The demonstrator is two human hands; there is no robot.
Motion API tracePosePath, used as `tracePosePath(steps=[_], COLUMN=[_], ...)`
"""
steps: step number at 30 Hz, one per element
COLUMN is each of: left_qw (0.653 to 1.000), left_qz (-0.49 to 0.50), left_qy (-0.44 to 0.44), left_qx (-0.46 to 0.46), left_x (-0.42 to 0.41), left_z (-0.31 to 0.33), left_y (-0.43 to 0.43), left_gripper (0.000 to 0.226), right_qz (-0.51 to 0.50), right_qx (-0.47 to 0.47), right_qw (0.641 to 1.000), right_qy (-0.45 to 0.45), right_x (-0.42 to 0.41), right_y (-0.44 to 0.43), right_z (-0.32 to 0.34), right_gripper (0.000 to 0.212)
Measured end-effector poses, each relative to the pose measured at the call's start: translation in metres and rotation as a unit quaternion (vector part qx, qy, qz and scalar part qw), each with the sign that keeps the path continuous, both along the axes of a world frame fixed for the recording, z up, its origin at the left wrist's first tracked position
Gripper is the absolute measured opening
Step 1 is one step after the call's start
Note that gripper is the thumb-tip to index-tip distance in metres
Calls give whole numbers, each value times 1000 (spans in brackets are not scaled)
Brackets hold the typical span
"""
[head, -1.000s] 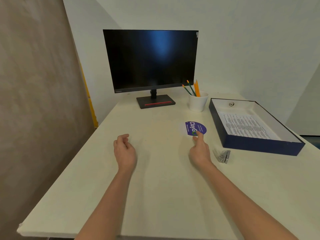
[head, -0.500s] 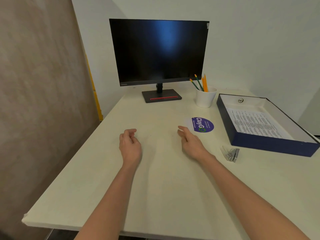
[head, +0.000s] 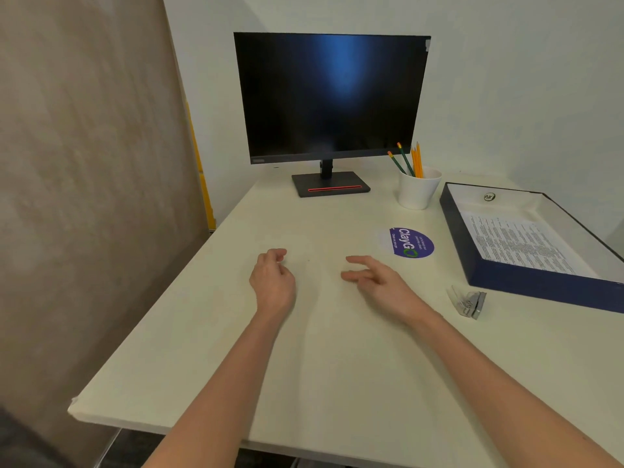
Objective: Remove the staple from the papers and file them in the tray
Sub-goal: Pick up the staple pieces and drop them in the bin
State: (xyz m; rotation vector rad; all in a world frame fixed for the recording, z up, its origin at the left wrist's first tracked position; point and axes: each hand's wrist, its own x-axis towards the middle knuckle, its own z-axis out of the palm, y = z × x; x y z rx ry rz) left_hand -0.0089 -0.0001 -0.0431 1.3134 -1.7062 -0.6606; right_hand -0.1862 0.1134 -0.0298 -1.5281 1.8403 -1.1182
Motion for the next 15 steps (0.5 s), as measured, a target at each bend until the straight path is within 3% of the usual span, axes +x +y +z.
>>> tracePosePath(steps=[2, 4, 7, 11, 15], left_qw=[990, 961, 916, 891, 880], left_qz=[-46, -115, -177, -227, -266], left_qy=[-131, -250, -360, -392, -393], left_qx=[2, 17, 29, 16, -13], left_x=[-3, -8, -15, -16, -6], left_z=[1, 2, 3, 6, 5], left_y=[-4, -9, -17, -8, 13], left_gripper=[44, 48, 56, 56, 52], right_qz=[-55, -91, -99, -80, -10], right_qx=[-28, -45, -47, -21, 53], right_qw=[998, 995, 994, 995, 984], right_qy=[-31, -5, 24, 62, 169], right_x=[-3, -4, -1, 1, 12], right_y=[7, 12, 12, 11, 13], right_z=[2, 0, -4, -3, 1], right_gripper=[50, 50, 51, 51, 48])
